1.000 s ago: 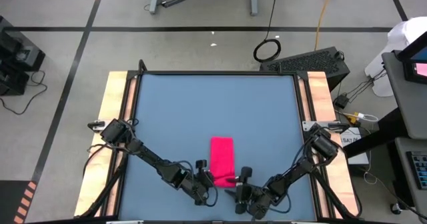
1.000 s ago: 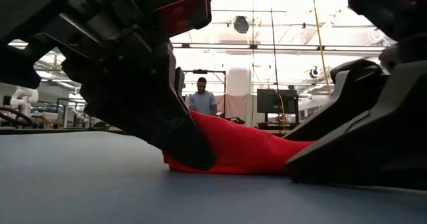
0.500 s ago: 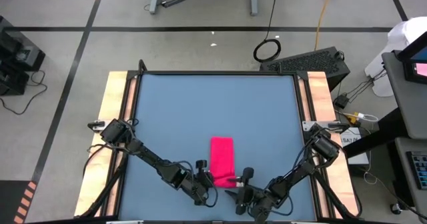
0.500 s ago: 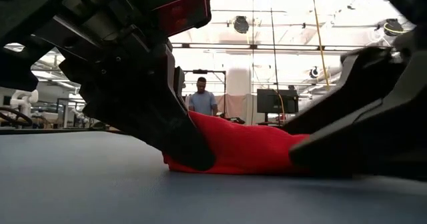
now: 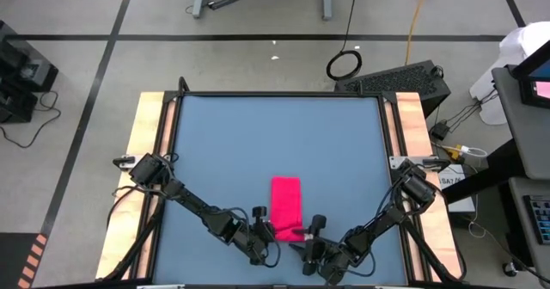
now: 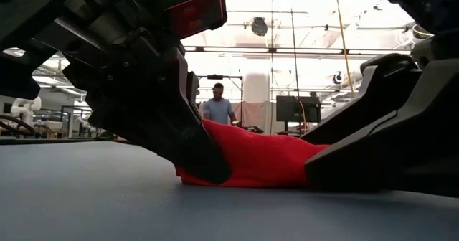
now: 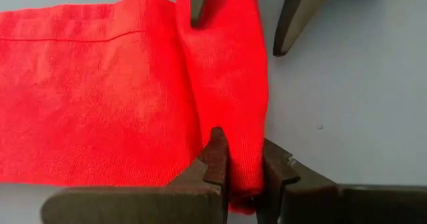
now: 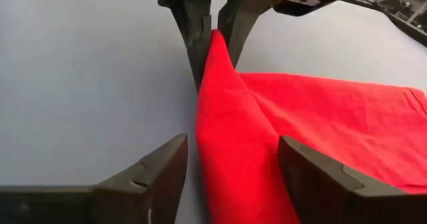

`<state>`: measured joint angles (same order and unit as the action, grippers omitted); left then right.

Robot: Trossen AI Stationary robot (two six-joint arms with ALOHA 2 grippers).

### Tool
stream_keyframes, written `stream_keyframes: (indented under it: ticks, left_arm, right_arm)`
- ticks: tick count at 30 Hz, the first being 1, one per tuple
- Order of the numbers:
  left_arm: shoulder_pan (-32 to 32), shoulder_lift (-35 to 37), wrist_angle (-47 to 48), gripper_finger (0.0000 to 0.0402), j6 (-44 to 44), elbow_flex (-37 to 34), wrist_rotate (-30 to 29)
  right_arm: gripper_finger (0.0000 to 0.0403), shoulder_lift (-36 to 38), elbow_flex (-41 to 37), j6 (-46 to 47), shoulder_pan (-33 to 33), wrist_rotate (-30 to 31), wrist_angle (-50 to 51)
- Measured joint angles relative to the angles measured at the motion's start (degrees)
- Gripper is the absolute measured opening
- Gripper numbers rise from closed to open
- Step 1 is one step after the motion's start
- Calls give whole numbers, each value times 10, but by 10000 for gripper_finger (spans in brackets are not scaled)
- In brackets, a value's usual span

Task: Roll towel
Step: Roll the red towel

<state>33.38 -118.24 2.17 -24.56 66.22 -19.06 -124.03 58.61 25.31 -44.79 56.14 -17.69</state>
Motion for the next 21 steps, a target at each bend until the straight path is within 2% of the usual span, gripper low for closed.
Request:
stream_keyframes:
  ticks: [4, 9, 16, 18, 21]
  left_arm:
    - [0, 0, -1, 41, 11, 0, 1]
    - [0, 0, -2, 41, 13, 0, 2]
    - [4, 0, 0, 45, -12, 0, -18]
    - [6, -1, 1, 63, -15, 0, -19]
    - [13, 4, 6, 115, 1, 0, -25]
  right_arm:
    - [240, 0, 0, 37, 4, -5, 23]
    - [239, 2, 0, 79, 22, -67, 52]
    - [153, 2, 0, 135, 27, -79, 59]
    - [128, 3, -1, 151, 28, -83, 61]
    - [98, 3, -1, 180, 30, -95, 57]
